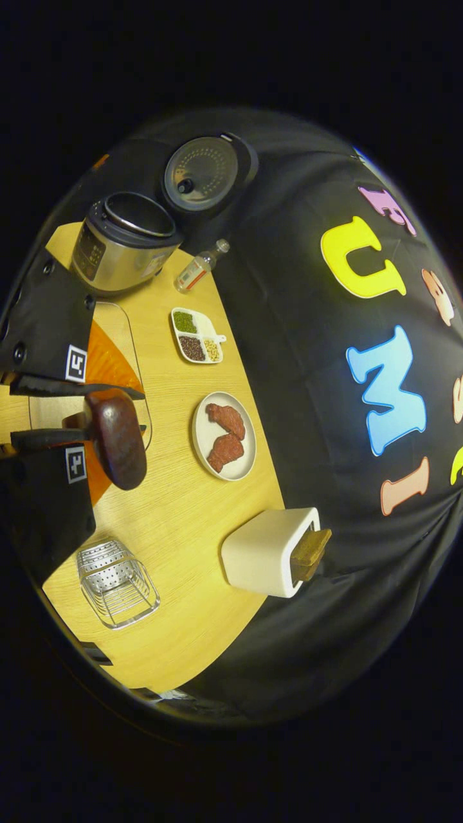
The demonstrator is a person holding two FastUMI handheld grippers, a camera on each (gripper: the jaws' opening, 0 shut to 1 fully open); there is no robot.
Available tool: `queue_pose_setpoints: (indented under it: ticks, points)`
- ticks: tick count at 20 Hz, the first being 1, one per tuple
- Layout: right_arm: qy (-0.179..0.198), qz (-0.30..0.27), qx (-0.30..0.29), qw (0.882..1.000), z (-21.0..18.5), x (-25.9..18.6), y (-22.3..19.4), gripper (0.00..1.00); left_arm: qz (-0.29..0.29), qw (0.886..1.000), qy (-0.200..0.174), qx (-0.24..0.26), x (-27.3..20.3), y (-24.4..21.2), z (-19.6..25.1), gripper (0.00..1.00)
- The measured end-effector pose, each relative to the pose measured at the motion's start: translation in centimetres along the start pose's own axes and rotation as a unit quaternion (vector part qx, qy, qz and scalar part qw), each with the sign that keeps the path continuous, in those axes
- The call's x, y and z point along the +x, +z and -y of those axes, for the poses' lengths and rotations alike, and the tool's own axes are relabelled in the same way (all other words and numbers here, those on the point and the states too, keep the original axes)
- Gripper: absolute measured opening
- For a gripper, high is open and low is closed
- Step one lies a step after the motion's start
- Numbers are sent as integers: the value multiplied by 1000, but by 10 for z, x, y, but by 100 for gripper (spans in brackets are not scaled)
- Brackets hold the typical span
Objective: Close the left gripper, press the button to open the rice cooker; take a wooden spoon from the chopstick holder with the right hand, scoop a spoonful of rice and pour it into the rice cooker, then put the wooden spoon back into the chopstick holder.
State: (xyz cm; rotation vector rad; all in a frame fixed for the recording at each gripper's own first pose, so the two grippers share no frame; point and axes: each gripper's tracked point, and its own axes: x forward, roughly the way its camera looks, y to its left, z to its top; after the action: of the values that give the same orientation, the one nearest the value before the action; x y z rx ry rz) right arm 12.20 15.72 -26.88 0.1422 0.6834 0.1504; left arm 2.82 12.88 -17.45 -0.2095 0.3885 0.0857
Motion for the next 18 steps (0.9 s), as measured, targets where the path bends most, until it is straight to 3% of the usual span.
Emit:
queue_pose_setpoints:
  ticks: [1,2,14,18]
  points:
    - [0,2,-1,1000,-2,4,-3,19,-2,1000,-1,3,0,-1,-1,95]
    - [0,2,-2,1000,-5,7,-6,22,-4,1000,-1,7,0,-3,-2,95]
    - [36,-23,-28,999,-56,13,-48,22,-12,999,-27,13,-1,-16,13,95]
    - [49,-54,15,997,-69,14,-54,22,-16,1000,-22,13,0,-19,8,95]
